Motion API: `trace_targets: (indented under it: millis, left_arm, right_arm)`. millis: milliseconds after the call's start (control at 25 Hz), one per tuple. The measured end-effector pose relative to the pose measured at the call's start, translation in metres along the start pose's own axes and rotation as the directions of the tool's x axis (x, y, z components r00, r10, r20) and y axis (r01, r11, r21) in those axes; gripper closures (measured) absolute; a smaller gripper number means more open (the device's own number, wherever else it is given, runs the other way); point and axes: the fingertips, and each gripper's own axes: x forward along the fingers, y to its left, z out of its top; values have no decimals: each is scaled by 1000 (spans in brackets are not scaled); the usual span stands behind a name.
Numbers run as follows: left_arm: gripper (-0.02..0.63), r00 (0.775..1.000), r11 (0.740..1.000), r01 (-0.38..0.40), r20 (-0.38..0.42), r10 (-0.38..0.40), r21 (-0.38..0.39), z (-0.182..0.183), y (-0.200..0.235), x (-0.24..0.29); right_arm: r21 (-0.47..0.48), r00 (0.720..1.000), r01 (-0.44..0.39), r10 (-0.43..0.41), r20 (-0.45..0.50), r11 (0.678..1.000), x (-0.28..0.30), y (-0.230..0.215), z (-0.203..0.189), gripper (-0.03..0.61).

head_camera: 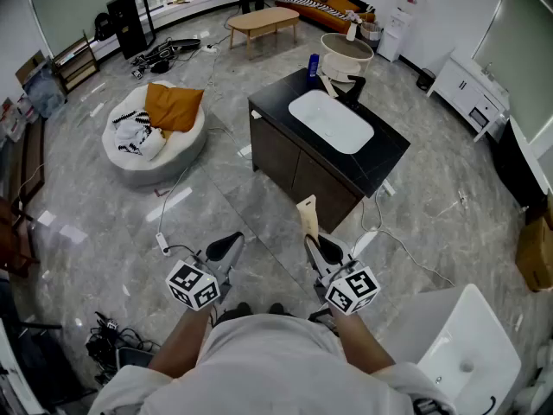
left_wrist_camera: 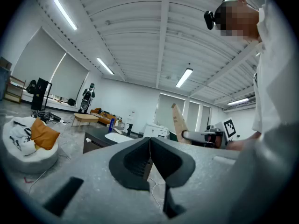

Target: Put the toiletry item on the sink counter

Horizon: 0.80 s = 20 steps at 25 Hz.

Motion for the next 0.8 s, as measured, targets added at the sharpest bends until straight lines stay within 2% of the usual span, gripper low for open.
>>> trace_targets:
  millis: [480,800]
  left_arm:
    - [595,1000,1000,-13,2,13,-7,-6,-21,12]
    - [595,997,997,-66,-45,65,-27,-24,-15,1]
  right_arm:
    - [54,1000,14,-14,6,998,-28,-17,-7,535]
    - [117,1000,0,-1,12,993,-28,-27,-22,535]
